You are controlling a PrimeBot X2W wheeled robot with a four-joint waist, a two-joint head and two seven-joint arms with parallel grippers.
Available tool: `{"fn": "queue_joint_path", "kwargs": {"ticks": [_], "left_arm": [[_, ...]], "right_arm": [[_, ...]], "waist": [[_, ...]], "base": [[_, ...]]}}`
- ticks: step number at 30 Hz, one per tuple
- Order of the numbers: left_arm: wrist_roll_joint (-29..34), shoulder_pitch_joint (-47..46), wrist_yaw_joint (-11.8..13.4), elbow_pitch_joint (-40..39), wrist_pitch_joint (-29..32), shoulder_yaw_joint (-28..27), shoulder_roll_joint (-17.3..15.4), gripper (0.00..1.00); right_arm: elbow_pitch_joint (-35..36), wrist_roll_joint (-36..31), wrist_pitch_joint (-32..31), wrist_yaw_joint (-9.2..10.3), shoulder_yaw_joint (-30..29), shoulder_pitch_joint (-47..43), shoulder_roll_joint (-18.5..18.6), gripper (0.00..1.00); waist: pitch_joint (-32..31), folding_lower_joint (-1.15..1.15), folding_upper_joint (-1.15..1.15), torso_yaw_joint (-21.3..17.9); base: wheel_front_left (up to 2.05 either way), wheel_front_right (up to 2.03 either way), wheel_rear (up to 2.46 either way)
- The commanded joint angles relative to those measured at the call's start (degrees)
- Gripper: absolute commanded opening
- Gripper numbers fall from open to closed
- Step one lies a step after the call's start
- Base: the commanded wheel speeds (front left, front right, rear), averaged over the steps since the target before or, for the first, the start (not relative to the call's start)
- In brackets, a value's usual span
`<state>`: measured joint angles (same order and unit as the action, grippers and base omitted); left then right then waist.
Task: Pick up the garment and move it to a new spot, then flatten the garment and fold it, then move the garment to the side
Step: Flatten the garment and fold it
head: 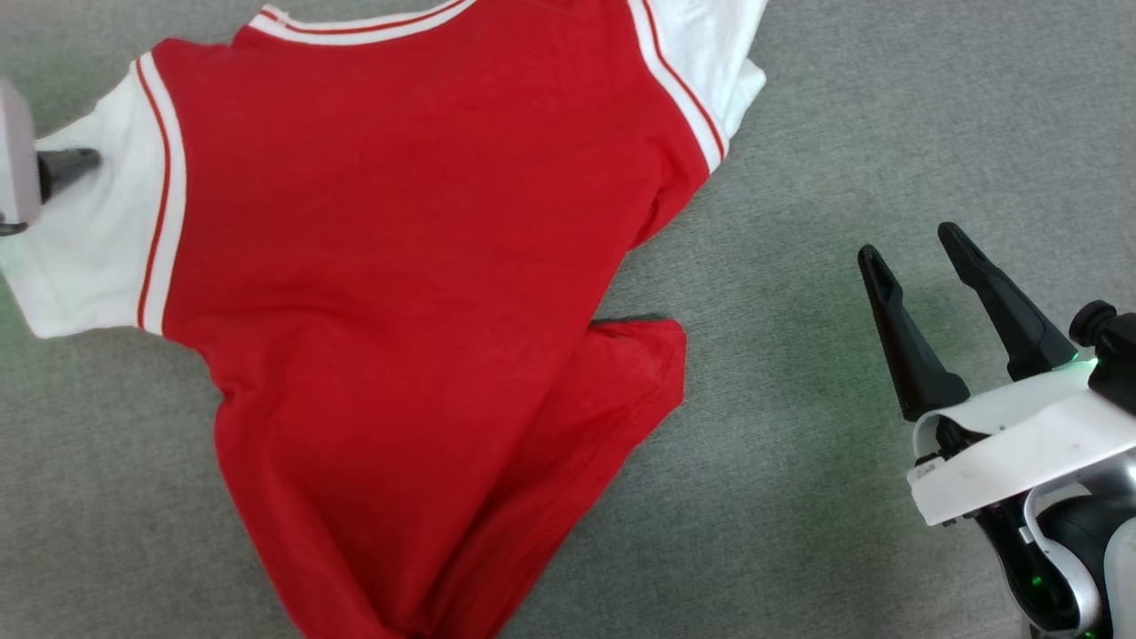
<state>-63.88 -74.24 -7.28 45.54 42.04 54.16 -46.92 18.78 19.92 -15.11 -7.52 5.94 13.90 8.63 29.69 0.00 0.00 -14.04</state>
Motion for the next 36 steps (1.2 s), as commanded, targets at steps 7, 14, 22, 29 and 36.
{"fn": "queue_joint_path", "kwargs": {"ticks": [7, 14, 22, 29, 36], "left_arm": [[-2.2, 2.2, -0.4, -3.3, 3.1, 4.3, 2.4, 0.35], [-2.6, 0.3, -0.3, -4.5, -1.0, 5.5, 2.5, 0.00], [-3.5, -1.7, -0.3, -8.1, -3.4, 8.4, 5.1, 0.00], [-4.7, -3.1, -0.5, -11.0, -5.1, 11.5, 6.2, 0.00], [-6.2, -4.2, -0.5, -12.6, -5.9, 14.0, 6.8, 0.00]], "right_arm": [[-0.2, -0.1, -0.1, 0.06, 0.7, 2.2, 0.2, 1.00], [-1.5, 2.1, -2.2, 0.06, 1.9, 9.0, 4.1, 1.00], [-14.7, 9.3, -14.8, 0.06, 8.5, 30.4, 14.5, 1.00], [-33.6, 11.8, -20.5, 0.06, 15.5, 47.5, 17.9, 1.00], [-47.6, 12.7, -19.7, 0.07, 20.2, 56.0, 17.3, 1.00]], "waist": [[1.2, 0.00, 0.00, 0.7], [3.1, 0.00, 0.00, 2.1], [5.3, 0.00, 0.00, 6.8], [7.2, 0.00, 0.00, 10.9], [8.5, 0.00, 0.00, 13.1]], "base": [[0.00, 0.00, 0.00], [0.00, 0.00, 0.00], [0.00, 0.00, 0.00], [0.00, 0.00, 0.00], [0.00, 0.00, 0.00]]}}
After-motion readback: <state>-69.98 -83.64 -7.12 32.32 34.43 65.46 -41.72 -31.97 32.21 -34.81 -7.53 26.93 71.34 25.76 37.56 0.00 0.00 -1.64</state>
